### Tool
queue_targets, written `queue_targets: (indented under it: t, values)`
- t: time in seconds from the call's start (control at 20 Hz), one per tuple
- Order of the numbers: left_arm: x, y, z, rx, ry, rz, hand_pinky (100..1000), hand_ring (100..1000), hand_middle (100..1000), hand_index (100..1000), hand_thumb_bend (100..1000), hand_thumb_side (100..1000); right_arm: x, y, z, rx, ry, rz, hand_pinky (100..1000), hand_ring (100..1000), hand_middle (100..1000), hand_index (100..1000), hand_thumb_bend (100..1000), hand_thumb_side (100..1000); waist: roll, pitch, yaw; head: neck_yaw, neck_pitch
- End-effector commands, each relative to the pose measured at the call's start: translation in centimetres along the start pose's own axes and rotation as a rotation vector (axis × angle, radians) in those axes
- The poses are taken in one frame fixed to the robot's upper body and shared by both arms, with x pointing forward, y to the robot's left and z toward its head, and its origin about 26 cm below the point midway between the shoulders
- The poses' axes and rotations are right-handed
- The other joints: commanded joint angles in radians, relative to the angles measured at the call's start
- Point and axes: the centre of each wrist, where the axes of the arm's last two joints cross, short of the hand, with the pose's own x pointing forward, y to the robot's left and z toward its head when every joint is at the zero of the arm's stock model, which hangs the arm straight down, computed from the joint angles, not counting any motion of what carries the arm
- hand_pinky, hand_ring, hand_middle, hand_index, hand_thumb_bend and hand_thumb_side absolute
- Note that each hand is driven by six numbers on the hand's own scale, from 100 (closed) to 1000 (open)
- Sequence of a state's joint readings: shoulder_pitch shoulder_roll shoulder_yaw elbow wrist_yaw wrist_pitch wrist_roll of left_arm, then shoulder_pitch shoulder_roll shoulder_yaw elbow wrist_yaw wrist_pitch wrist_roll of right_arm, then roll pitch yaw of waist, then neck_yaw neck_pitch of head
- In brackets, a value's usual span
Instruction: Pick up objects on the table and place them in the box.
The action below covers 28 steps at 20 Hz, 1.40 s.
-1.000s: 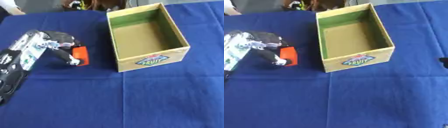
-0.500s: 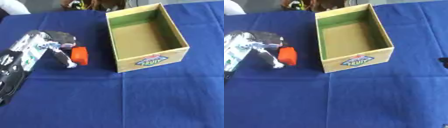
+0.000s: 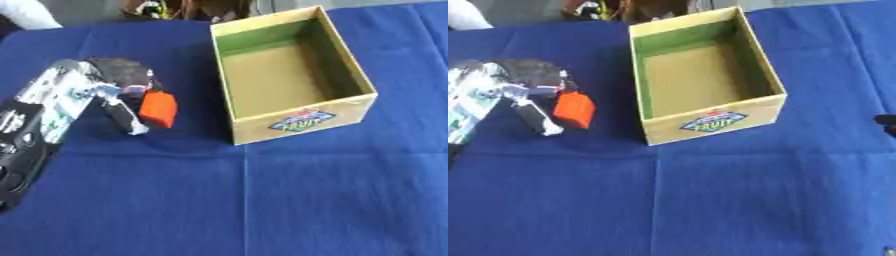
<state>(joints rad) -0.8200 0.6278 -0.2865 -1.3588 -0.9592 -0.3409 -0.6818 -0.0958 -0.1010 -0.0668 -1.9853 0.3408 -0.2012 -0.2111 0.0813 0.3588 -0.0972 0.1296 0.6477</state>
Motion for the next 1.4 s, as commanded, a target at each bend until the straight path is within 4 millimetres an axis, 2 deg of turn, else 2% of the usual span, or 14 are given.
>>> queue_targets:
  t: [0.05, 0.25, 0.45, 0.75, 1.15, 1.4]
  values:
    - [-0.9, 2.0, 1.6, 0.065, 0.044, -0.031, 323, 477, 457, 756, 100, 421, 0.4, -0.1, -0.2, -0.002, -0.013, 0.006, 818, 960, 637, 933, 100, 970, -0.001, -0.021, 0.003, -0.002, -0.007]
    - [-0.8, 3.2, 2.3, 0.117, 0.042, -0.012, 308, 465, 445, 744, 100, 421, 0.3, -0.2, -0.1, -0.004, -0.010, 0.010, 818, 960, 637, 933, 100, 969, 0.001, -0.024, 0.005, -0.003, -0.004]
    - [-0.6, 4.9, 3.0, 0.169, 0.027, 0.005, 298, 457, 433, 733, 100, 383, 0.3, -0.2, -0.1, -0.003, -0.009, 0.014, 818, 959, 637, 933, 100, 967, 0.004, -0.027, 0.006, -0.005, -0.003]
    - [0.5, 8.9, 3.4, 0.278, -0.016, -0.001, 285, 451, 422, 729, 100, 349, 0.3, -0.3, 0.0, 0.001, -0.014, 0.016, 817, 958, 636, 933, 100, 964, 0.008, -0.032, 0.002, -0.002, 0.003]
    - [2.7, 14.2, 0.8, 0.423, -0.093, 0.055, 246, 433, 388, 719, 100, 341, 0.3, -0.2, 0.0, 0.019, -0.020, 0.010, 818, 958, 636, 933, 100, 964, 0.017, -0.035, -0.020, 0.011, 0.000]
    - [4.3, 16.0, -2.0, 0.494, -0.140, 0.112, 225, 424, 367, 706, 100, 353, 0.5, 0.0, -0.1, 0.030, -0.029, 0.003, 818, 959, 636, 933, 100, 965, 0.025, -0.027, -0.046, 0.026, -0.015]
